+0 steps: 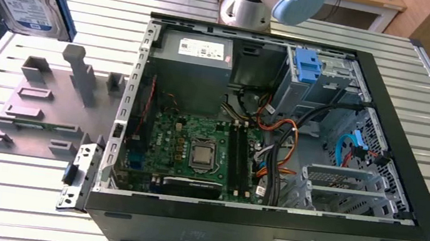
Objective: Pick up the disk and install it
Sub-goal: 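Pick up the disk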
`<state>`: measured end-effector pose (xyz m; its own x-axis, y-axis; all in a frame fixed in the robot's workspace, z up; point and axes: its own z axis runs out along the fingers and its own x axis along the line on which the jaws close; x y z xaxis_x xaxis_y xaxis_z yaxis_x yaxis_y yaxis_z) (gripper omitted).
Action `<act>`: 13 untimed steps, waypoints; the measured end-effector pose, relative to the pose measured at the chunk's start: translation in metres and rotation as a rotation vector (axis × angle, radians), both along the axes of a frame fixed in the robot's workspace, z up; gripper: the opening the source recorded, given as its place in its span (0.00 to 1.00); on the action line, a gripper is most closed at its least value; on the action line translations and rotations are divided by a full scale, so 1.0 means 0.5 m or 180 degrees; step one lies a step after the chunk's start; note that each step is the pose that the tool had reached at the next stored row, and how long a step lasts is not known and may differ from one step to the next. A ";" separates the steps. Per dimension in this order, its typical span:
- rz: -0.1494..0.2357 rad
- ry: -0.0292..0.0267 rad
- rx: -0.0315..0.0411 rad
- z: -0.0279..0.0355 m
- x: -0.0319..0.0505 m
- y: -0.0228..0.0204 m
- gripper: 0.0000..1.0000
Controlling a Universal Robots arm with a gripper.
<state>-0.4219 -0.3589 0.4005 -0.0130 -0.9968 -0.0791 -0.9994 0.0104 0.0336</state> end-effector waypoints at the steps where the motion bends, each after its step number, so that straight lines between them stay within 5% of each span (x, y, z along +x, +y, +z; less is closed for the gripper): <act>1: 0.0000 0.0000 0.0000 0.001 0.000 0.0000 0.37; 13: 0.0000 0.0000 0.0000 0.006 0.000 0.0000 0.37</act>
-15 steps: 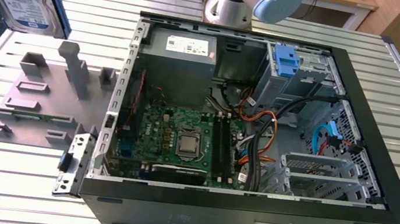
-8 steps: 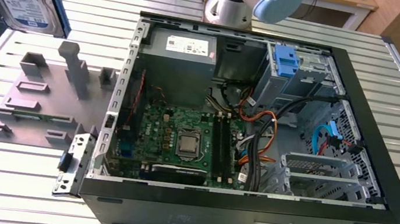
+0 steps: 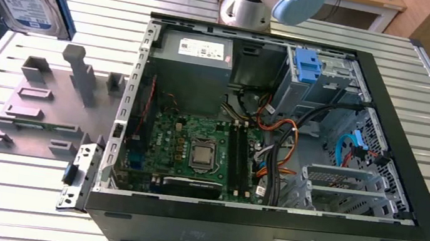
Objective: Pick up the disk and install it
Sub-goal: 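Pick up the disk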
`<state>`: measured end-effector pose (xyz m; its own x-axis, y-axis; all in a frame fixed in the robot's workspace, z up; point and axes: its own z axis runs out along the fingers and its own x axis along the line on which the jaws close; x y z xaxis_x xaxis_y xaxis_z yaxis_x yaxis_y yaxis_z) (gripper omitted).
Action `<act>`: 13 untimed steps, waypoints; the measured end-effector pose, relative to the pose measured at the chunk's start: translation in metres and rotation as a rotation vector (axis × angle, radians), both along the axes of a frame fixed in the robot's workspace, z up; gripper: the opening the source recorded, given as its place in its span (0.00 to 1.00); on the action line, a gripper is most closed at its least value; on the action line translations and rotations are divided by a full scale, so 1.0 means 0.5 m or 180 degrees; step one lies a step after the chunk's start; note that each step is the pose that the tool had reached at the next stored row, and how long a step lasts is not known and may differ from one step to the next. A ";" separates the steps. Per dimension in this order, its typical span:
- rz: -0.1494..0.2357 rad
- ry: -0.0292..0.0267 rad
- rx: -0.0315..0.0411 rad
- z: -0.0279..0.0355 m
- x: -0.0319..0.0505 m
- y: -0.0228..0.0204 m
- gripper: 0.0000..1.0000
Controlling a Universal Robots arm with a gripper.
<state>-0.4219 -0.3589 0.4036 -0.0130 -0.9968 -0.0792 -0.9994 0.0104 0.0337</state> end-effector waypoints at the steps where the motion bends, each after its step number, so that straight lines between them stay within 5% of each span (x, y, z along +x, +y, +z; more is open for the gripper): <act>1: 0.0000 0.0000 0.0000 0.000 0.000 0.0000 0.37; 13: 0.0000 0.0000 0.0000 0.008 0.000 0.0000 0.37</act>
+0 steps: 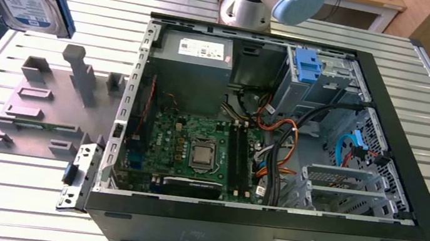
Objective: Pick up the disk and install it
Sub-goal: 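Pick up the disk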
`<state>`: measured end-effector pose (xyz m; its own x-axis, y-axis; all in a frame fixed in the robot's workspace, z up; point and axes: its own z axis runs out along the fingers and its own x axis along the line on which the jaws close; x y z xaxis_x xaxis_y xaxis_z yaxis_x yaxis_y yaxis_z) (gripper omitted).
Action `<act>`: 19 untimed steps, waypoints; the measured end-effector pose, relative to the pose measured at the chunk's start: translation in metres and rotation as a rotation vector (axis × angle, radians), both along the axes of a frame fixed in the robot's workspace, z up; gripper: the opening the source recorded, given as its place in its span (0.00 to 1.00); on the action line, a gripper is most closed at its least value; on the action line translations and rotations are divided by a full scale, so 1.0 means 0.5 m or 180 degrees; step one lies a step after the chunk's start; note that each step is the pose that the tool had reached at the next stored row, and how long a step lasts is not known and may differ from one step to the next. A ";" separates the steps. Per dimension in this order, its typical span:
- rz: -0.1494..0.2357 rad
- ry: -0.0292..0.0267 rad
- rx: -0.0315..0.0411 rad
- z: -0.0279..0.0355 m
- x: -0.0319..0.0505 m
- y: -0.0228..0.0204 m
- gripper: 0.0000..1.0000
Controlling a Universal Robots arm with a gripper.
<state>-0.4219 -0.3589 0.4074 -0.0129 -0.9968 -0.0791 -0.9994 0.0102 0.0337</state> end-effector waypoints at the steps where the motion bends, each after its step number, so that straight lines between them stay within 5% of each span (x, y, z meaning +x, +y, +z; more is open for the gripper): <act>1: 0.0000 0.0000 0.0000 0.000 0.000 0.0000 0.37; 19: 0.0000 0.0000 0.0000 0.008 0.000 0.0000 0.37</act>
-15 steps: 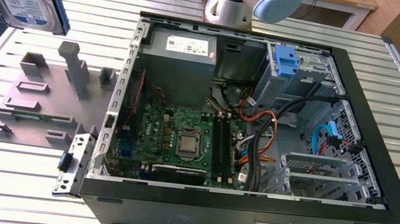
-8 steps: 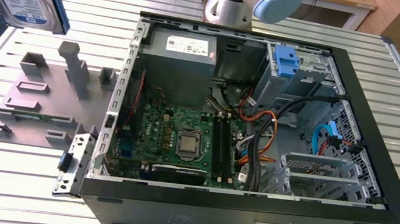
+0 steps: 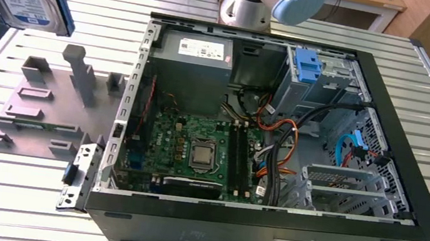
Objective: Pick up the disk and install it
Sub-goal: 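Pick up the disk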
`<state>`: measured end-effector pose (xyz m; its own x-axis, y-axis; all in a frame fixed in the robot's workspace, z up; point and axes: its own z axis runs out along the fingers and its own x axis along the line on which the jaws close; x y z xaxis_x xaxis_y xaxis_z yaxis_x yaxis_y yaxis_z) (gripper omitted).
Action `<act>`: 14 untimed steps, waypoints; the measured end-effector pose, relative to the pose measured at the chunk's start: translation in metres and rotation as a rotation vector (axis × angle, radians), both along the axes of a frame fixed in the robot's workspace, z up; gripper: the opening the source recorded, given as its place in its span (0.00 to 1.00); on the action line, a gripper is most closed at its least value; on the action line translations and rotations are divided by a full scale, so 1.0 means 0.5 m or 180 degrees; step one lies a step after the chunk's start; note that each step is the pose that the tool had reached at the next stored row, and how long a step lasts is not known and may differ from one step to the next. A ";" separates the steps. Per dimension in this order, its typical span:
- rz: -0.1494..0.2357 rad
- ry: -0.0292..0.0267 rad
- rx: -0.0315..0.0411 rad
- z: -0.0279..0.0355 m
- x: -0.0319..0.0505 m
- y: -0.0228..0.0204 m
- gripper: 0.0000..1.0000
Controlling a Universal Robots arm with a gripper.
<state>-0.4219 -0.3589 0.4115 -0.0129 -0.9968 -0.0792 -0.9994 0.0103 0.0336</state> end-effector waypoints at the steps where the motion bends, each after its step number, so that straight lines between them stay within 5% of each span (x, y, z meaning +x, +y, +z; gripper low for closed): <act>1: 0.0000 0.0000 0.0000 0.001 0.000 0.0000 0.37; 14: 0.0000 0.0000 0.0000 0.006 0.000 0.0000 0.37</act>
<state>-0.4219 -0.3589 0.4146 -0.0128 -0.9968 -0.0792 -0.9994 0.0102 0.0336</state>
